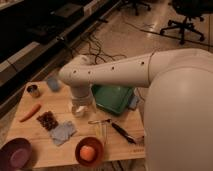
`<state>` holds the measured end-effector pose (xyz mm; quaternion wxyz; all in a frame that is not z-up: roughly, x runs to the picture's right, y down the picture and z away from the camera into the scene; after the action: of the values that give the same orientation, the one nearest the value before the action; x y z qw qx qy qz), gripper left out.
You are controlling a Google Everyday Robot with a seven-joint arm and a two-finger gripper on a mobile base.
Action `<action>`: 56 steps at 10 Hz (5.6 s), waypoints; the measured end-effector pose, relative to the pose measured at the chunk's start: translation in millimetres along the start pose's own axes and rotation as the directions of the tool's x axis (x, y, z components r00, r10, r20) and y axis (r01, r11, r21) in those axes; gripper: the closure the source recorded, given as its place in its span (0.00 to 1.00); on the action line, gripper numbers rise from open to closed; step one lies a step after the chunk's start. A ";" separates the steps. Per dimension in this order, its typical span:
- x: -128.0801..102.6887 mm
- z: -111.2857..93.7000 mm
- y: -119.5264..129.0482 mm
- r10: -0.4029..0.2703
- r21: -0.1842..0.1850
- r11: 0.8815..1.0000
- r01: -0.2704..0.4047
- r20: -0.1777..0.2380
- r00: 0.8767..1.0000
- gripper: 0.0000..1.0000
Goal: Place brush in tray
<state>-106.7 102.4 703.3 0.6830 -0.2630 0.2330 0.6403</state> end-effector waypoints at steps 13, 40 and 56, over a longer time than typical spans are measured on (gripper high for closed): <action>0.0 0.0 0.0 0.000 0.000 1.000 0.000 0.000 1.000 0.35; 107.2 -26.8 -187.4 -0.070 -0.224 0.971 0.079 0.049 0.996 0.35; 134.5 40.6 -268.8 -0.317 -0.310 0.881 0.357 0.174 0.932 0.35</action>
<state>170.2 219.0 662.2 0.7414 -0.3742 0.0301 0.5562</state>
